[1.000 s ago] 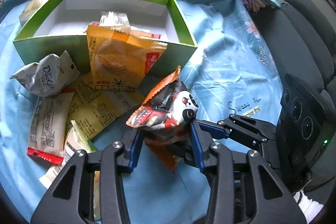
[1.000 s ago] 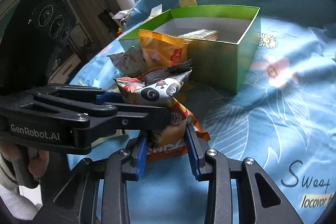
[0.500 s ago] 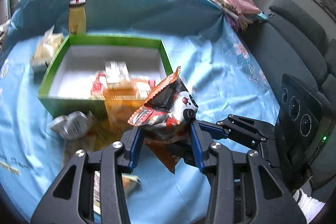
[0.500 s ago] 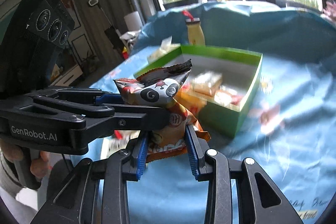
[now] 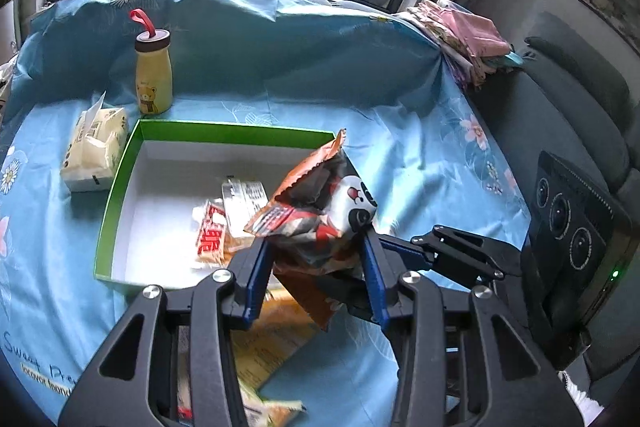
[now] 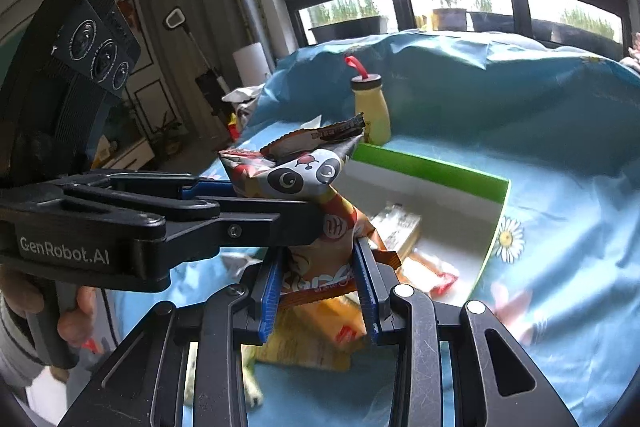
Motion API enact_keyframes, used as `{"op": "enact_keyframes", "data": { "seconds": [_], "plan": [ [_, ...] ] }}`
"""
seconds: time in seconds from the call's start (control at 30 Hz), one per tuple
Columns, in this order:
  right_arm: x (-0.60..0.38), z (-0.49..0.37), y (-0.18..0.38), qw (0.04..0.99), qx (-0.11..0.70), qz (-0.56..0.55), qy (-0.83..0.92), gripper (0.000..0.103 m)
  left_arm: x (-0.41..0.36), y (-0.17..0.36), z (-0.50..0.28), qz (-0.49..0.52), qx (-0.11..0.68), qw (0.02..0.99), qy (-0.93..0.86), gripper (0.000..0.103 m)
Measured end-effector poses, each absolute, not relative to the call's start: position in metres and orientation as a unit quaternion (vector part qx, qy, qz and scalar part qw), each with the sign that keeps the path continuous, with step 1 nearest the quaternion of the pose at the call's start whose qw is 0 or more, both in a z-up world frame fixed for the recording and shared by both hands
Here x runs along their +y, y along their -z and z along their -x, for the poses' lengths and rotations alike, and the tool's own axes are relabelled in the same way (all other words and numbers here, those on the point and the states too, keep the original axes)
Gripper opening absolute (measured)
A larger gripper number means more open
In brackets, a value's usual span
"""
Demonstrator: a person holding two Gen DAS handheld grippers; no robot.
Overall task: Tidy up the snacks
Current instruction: 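Lift the chip bag and carry it over the green box, then open the left tool to drop the chip bag into the box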
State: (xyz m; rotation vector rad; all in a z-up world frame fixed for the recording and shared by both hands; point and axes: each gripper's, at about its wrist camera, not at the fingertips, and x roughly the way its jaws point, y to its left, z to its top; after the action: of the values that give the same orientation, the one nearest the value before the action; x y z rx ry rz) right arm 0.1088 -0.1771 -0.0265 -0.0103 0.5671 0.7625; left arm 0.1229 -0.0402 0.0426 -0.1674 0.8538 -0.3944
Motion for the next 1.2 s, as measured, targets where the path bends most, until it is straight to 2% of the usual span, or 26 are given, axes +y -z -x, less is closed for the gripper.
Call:
{"op": "enact_keyframes", "data": {
  "seconds": [0.73, 0.87, 0.9, 0.93, 1.0, 1.07, 1.1, 1.13, 1.17, 1.2],
  "plan": [
    [-0.159, -0.184, 0.074, 0.869, 0.360, -0.005, -0.340, 0.036, -0.032, 0.018, -0.189, 0.116, 0.475, 0.857, 0.161, 0.044],
    [-0.158, -0.190, 0.078, 0.867, 0.370, -0.004, -0.333, 0.036, -0.031, 0.023, -0.194, 0.112, 0.479, 0.857, 0.154, 0.050],
    [-0.158, -0.190, 0.079, 0.867, 0.372, -0.003, -0.330, 0.038, -0.030, 0.024, -0.194, 0.110, 0.480, 0.857, 0.151, 0.054],
    [-0.158, -0.191, 0.079, 0.868, 0.374, -0.002, -0.326, 0.040, -0.029, 0.025, -0.194, 0.108, 0.481, 0.858, 0.144, 0.059],
    [-0.159, -0.192, 0.079, 0.870, 0.374, -0.002, -0.322, 0.053, -0.027, 0.027, -0.195, 0.108, 0.480, 0.859, 0.140, 0.060],
    [-0.161, -0.191, 0.078, 0.871, 0.373, -0.003, -0.319, 0.056, -0.024, 0.027, -0.196, 0.106, 0.481, 0.861, 0.130, 0.062],
    [-0.162, -0.190, 0.077, 0.872, 0.372, -0.004, -0.317, 0.056, -0.023, 0.027, -0.195, 0.104, 0.480, 0.862, 0.126, 0.065],
    [-0.163, -0.190, 0.077, 0.873, 0.372, -0.004, -0.315, 0.056, -0.021, 0.027, -0.195, 0.104, 0.479, 0.863, 0.122, 0.074],
    [-0.165, -0.190, 0.077, 0.874, 0.372, -0.005, -0.313, 0.056, -0.019, 0.026, -0.194, 0.104, 0.477, 0.865, 0.118, 0.079],
    [-0.168, -0.189, 0.076, 0.875, 0.372, -0.007, -0.311, 0.057, -0.017, 0.025, -0.193, 0.105, 0.474, 0.867, 0.116, 0.079]
  ]
}}
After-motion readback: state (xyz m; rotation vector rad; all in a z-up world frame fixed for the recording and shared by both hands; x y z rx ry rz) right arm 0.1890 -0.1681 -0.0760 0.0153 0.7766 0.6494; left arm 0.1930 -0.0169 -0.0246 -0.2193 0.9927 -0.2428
